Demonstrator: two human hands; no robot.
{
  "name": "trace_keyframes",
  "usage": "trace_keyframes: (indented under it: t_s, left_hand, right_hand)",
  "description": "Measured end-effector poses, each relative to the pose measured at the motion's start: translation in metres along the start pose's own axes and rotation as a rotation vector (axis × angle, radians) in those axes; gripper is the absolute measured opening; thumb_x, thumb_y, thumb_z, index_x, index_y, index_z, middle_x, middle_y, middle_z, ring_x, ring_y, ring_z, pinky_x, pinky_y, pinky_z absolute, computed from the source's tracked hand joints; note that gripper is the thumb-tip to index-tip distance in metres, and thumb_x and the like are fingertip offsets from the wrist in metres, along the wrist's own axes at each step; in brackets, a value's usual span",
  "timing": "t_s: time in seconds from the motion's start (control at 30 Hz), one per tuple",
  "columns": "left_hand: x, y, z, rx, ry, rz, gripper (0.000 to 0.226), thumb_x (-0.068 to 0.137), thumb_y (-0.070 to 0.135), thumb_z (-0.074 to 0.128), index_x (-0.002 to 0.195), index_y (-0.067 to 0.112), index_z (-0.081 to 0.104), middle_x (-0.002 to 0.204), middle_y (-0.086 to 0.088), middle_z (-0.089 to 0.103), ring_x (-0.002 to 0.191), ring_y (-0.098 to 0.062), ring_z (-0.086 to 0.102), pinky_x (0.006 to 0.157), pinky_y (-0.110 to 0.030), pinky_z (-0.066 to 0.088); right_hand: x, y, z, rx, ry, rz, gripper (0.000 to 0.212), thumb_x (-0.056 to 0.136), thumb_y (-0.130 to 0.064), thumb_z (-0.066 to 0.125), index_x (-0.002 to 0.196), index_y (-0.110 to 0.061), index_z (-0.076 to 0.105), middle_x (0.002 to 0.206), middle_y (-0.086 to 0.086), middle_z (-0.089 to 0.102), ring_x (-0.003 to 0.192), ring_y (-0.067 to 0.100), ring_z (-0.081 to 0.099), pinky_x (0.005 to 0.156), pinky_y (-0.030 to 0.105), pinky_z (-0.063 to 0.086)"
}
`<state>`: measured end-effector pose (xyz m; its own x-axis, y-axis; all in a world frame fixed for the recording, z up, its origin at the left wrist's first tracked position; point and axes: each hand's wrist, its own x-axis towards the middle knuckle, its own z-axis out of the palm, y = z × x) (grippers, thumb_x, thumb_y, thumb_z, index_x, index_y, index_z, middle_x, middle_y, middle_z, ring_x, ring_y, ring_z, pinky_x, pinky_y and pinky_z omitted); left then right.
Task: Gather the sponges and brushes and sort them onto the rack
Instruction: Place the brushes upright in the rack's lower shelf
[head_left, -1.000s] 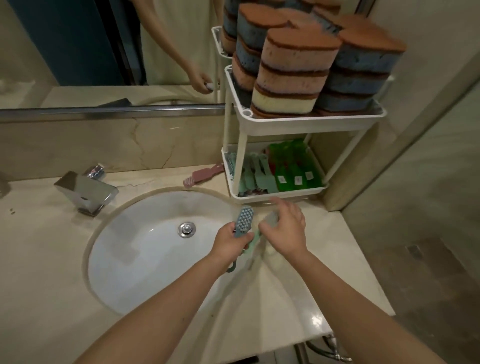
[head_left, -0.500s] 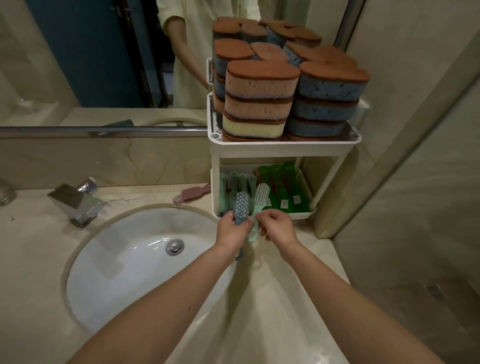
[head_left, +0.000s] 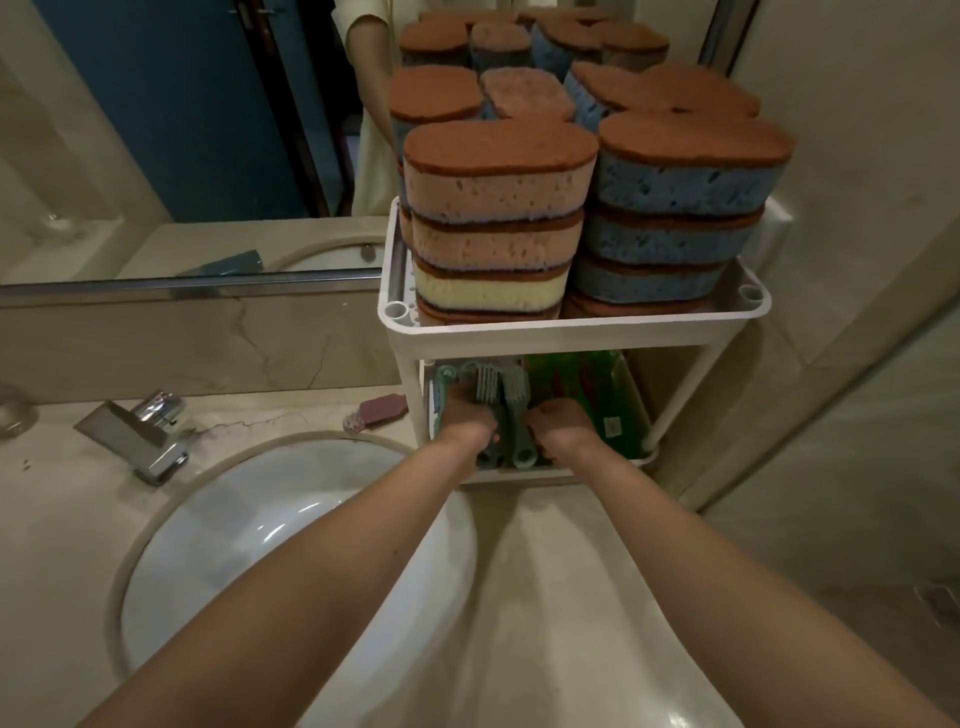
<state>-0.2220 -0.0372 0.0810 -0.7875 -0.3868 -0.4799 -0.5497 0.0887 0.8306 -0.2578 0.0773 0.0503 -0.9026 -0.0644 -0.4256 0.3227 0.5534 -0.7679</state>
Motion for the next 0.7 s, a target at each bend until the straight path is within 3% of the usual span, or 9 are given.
trace_keyframes:
  t_s: [0.07, 0.13, 0.17, 0.23, 0.43, 0.53, 0.6, 0.7]
  left_hand:
    - [0.011, 0.001, 0.006, 0.098, 0.032, 0.034, 0.046, 0.09, -0.01, 0.043, 0.131, 0.011, 0.048, 0.116, -0.014, 0.06, 0.067, -0.015, 0.051, 0.037, -0.015, 0.041]
    - [0.018, 0.0, 0.011, 0.122, 0.034, 0.048, 0.048, 0.09, -0.01, 0.04, 0.134, 0.011, 0.045, 0.127, -0.013, 0.056, 0.088, -0.022, 0.058, 0.066, -0.02, 0.054]
    - [0.021, 0.0, 0.012, 0.113, 0.032, 0.052, 0.046, 0.093, -0.007, 0.038, 0.134, 0.012, 0.045, 0.131, -0.014, 0.055, 0.104, -0.028, 0.057, 0.085, -0.031, 0.054]
    - [0.024, -0.002, 0.014, 0.108, 0.027, 0.086, 0.043, 0.096, 0.001, 0.036, 0.136, 0.016, 0.044, 0.136, -0.011, 0.052, 0.122, -0.031, 0.05, 0.103, -0.039, 0.043]
    - [0.022, -0.004, 0.014, 0.118, 0.02, 0.095, 0.052, 0.095, 0.001, 0.035, 0.143, 0.019, 0.038, 0.144, -0.007, 0.047, 0.129, -0.028, 0.044, 0.106, -0.033, 0.038]
    - [0.014, -0.005, 0.011, 0.14, 0.033, 0.095, 0.048, 0.097, 0.004, 0.036, 0.142, 0.019, 0.041, 0.144, -0.006, 0.047, 0.129, -0.028, 0.046, 0.106, -0.037, 0.042]
    - [0.007, -0.008, 0.006, 0.119, 0.027, 0.112, 0.043, 0.098, 0.005, 0.038, 0.139, 0.016, 0.045, 0.138, -0.009, 0.052, 0.123, -0.028, 0.051, 0.095, -0.034, 0.048]
    - [-0.01, -0.013, 0.0, 0.084, 0.022, 0.144, 0.031, 0.099, 0.008, 0.038, 0.126, 0.009, 0.054, 0.124, -0.014, 0.06, 0.105, -0.029, 0.058, 0.077, -0.031, 0.048]
  right_hand:
    - [0.011, -0.002, 0.002, -0.1, 0.003, 0.015, 0.032, 0.098, -0.028, 0.05, 0.068, -0.017, 0.057, 0.075, 0.005, 0.062, 0.072, 0.023, 0.058, 0.069, 0.034, 0.047]
    - [0.02, -0.003, 0.003, -0.163, -0.003, 0.013, 0.033, 0.099, -0.032, 0.047, 0.069, -0.018, 0.055, 0.071, 0.002, 0.057, 0.065, 0.018, 0.053, 0.067, 0.032, 0.045]
    - [0.024, -0.003, 0.003, -0.176, -0.014, 0.011, 0.033, 0.098, -0.032, 0.048, 0.069, -0.019, 0.055, 0.07, 0.001, 0.056, 0.064, 0.017, 0.052, 0.067, 0.032, 0.045]
    - [0.03, -0.003, 0.004, -0.196, -0.038, 0.008, 0.033, 0.098, -0.032, 0.049, 0.069, -0.018, 0.055, 0.071, 0.003, 0.058, 0.064, 0.018, 0.051, 0.067, 0.032, 0.044]
    - [0.03, -0.003, 0.003, -0.173, -0.035, -0.017, 0.028, 0.098, -0.023, 0.048, 0.071, -0.017, 0.057, 0.077, 0.006, 0.059, 0.063, 0.018, 0.051, 0.054, 0.025, 0.038]
    - [0.022, -0.004, 0.003, -0.176, 0.005, -0.039, 0.017, 0.098, -0.021, 0.047, 0.092, -0.016, 0.062, 0.089, 0.005, 0.059, 0.073, 0.02, 0.054, 0.056, 0.025, 0.04]
    - [0.013, -0.003, 0.003, -0.141, 0.025, -0.053, 0.016, 0.097, -0.022, 0.049, 0.107, -0.02, 0.062, 0.096, 0.004, 0.06, 0.084, 0.023, 0.058, 0.064, 0.03, 0.046]
    - [-0.004, 0.0, 0.003, -0.066, 0.029, -0.081, 0.011, 0.096, -0.021, 0.052, 0.096, -0.016, 0.062, 0.09, 0.007, 0.063, 0.084, 0.025, 0.061, 0.07, 0.035, 0.05]
